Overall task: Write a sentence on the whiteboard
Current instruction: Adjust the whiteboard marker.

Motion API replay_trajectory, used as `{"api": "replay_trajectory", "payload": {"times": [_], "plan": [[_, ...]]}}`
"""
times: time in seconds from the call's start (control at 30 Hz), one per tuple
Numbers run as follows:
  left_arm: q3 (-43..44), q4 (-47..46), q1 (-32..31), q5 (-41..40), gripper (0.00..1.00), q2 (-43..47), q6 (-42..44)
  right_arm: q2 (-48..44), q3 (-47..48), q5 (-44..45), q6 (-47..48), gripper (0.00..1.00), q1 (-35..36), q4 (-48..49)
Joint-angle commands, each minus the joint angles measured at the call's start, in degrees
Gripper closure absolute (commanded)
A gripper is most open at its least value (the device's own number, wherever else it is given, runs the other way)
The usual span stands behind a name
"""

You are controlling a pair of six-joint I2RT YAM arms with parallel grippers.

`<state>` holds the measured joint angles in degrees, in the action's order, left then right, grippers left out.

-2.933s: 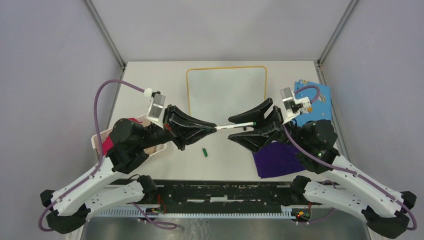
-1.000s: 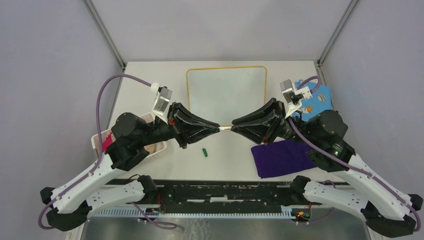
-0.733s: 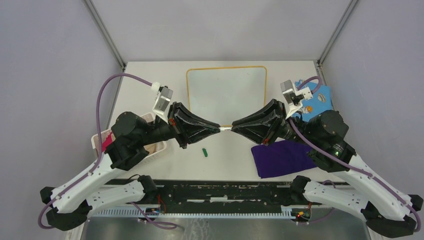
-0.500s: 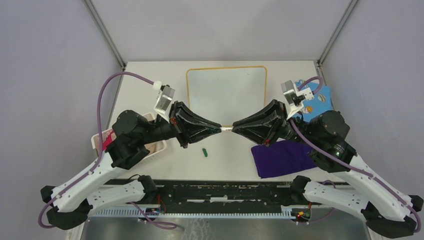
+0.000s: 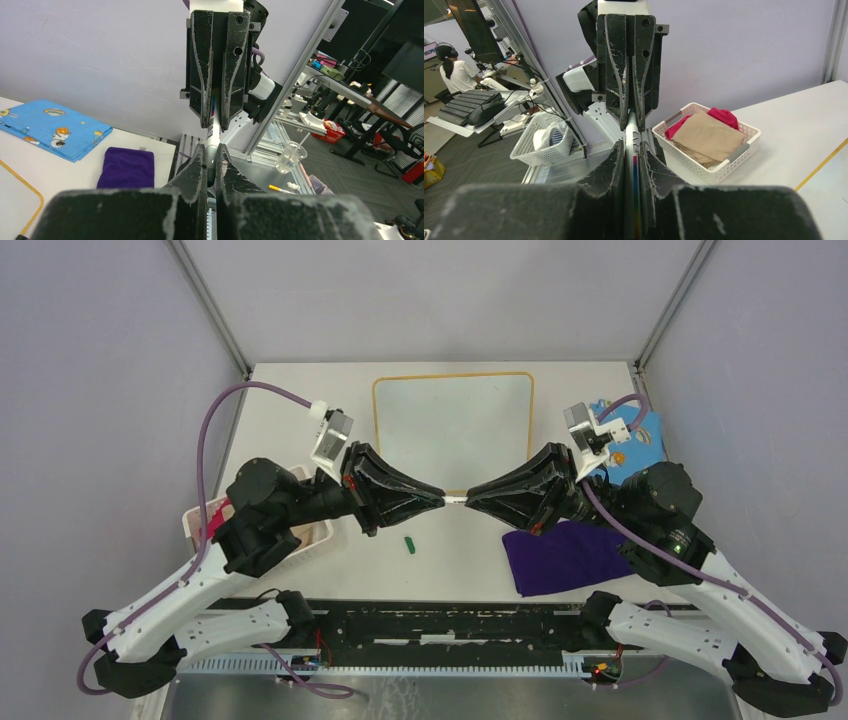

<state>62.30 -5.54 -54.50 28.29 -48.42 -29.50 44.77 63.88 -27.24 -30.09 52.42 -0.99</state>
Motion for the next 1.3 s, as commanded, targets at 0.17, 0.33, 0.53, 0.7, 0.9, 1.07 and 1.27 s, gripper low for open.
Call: {"api": "replay_trajectory", "payload": {"times": [0.17, 0.33, 0.53, 0.7, 0.9, 1.07, 1.27], "plan": [[1.9, 3.12, 0.08, -4.06, 0.52, -0.07, 6.03, -2.11, 0.21, 1.15, 1.34, 1.0, 0.07, 1.76], [2.02, 5.21, 0.09, -9.22, 0.08, 2.14, 7.76, -4.16, 0.36, 8.91, 4.58, 1.0, 0.13, -0.96], [0.75, 12.79, 0.01, -23.13, 0.0, 9.73, 13.26, -7.14, -1.38, 28.63, 13.23, 1.0, 0.06, -4.87], [-3.65, 17.58, 0.01, -36.61, 0.0, 15.33, 16.02, -7.42, -7.1, 45.1, 20.75, 1.0, 0.11, -3.89], [-8.86, 22.49, 0.07, -50.81, 0.0, 17.24, 13.61, -4.41, -13.72, 59.28, 26.39, 1.0, 0.24, 0.6], [-12.42, 23.38, 0.07, -59.24, 0.0, 16.65, 10.69, 1.95, -14.55, 68.56, 31.16, 1.0, 1.26, 2.29], [-10.63, 26.97, 0.06, -66.95, 0.0, 9.99, 6.97, 5.37, -16.81, 75.48, 34.47, 1.0, 1.99, 3.25]]}}
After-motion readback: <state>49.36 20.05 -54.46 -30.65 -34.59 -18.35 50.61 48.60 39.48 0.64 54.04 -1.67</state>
